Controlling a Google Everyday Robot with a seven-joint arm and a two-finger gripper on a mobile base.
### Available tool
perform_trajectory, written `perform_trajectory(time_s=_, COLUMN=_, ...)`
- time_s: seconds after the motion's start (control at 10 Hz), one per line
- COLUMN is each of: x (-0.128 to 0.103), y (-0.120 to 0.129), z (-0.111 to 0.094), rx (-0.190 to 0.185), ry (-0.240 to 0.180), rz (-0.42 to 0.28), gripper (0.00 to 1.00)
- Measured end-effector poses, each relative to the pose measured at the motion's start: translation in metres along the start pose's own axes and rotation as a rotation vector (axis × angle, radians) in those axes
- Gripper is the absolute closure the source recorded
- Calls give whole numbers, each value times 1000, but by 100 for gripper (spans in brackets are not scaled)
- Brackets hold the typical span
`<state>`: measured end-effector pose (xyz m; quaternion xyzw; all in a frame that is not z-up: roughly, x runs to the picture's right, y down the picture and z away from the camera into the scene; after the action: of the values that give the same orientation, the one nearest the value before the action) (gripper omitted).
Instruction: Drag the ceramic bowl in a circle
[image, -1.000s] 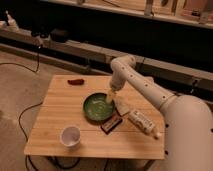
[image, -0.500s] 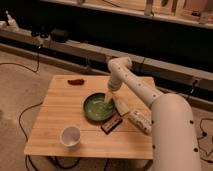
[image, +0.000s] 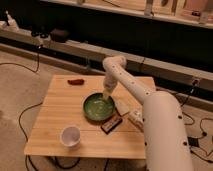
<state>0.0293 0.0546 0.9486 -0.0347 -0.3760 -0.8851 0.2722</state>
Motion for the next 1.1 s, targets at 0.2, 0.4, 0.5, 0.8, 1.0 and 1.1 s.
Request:
perform_trajectory(time_s=0.2, x=8, y=-11, z=4, rx=32, ry=5, rz=0, gripper=79)
perform_trajectory(time_s=0.4, x=16, y=-21, z=-1, rx=76, ry=36, rz=39, gripper=79)
perform_trajectory(time_s=0.5, x=17, y=-21, z=-9, rx=104, ry=65, rz=112, gripper=79)
perform_trajectory(time_s=0.8, x=3, y=-9, z=-21, rx=144, ry=106, rz=292, gripper=79)
perform_trajectory(time_s=1.0, x=-10, y=-2, z=-17, rx=162, ry=104, rz=364, gripper=79)
perform_trajectory(time_s=1.1, x=-22, y=4, z=-18, rx=163, ry=106, rz=402, gripper=79)
